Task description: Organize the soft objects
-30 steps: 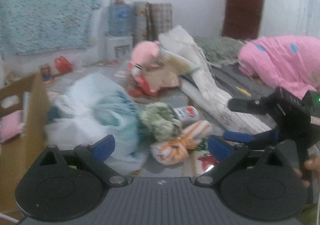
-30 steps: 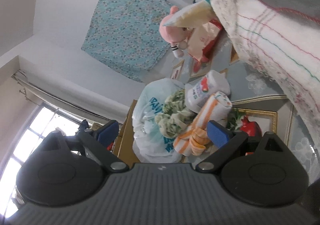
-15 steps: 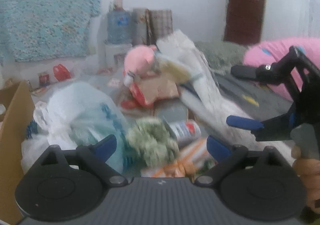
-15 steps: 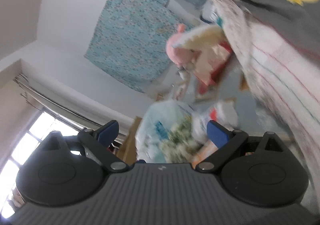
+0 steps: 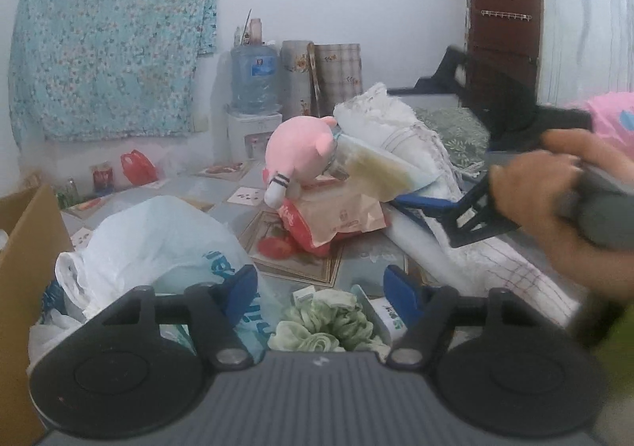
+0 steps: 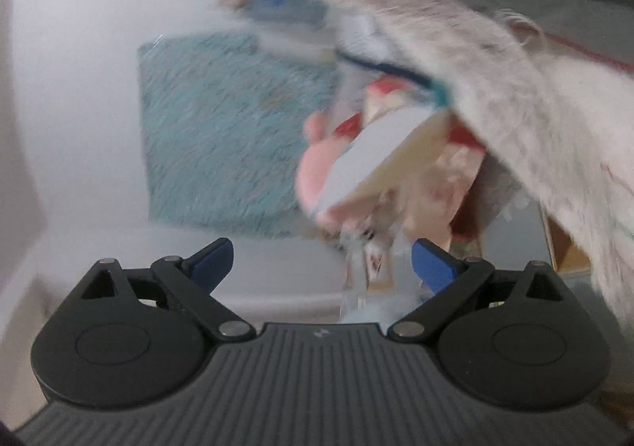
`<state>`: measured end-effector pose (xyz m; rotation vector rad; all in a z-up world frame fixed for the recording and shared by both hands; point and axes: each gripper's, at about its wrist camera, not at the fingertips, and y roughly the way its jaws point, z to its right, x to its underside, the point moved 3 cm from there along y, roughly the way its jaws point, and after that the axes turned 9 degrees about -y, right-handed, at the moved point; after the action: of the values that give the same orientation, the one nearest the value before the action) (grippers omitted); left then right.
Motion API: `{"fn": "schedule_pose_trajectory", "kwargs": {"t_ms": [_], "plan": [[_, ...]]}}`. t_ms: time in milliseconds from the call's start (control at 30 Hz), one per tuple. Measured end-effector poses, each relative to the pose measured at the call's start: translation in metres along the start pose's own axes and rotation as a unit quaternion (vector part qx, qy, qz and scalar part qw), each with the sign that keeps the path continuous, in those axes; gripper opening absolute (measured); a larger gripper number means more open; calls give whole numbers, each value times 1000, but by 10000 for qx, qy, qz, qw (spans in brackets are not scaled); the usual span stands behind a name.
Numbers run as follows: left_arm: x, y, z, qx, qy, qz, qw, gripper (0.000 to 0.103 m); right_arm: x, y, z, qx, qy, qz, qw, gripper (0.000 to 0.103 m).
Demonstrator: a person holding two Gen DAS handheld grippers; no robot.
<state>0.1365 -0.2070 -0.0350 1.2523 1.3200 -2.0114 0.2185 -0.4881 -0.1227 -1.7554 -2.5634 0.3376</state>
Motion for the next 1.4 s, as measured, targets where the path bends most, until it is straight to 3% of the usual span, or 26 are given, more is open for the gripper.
{"fn": "schedule_pose_trajectory", "kwargs": {"t_ms": [133, 200, 267, 367, 533, 767, 900, 1033, 1233, 1400], "plan": [[0, 0, -7, 26, -67, 21, 10000, 67, -13, 26, 11, 242, 249, 200, 9992, 98], [1, -1, -11, 35, -108, 26, 9999, 67, -18, 36, 14, 341, 328, 293, 9984, 93], [2, -3, -13, 48, -132, 29, 9999, 67, -20, 44, 20, 431, 402, 395, 9975, 69], [3, -8, -17, 77, -178, 40, 9998, 67, -19, 50, 29, 406, 523, 415, 9969, 49], [2, -20, -21, 194, -280, 34, 9994, 67, -8, 41, 26, 232, 200, 423, 9986, 36], [6, -49, -14, 558, -172, 58, 9983, 67, 23, -3, 10, 71, -576, 40, 9983, 28], [10, -67, -18, 920, -346, -135, 9951, 67, 52, -41, -5, -26, -1185, -323, 9924, 26], [20, -89, -21, 1110, -186, -208, 9934, 67, 82, -80, -13, -184, -1570, -655, 9853, 24], [46, -115, -18, 1069, 289, -313, 9934, 70, 121, -124, -19, -103, -2152, -1032, 9710, 24], [55, -115, -25, 1093, -16, -566, 9924, 70, 145, -146, -9, -216, -2113, -1209, 9697, 26]]}}
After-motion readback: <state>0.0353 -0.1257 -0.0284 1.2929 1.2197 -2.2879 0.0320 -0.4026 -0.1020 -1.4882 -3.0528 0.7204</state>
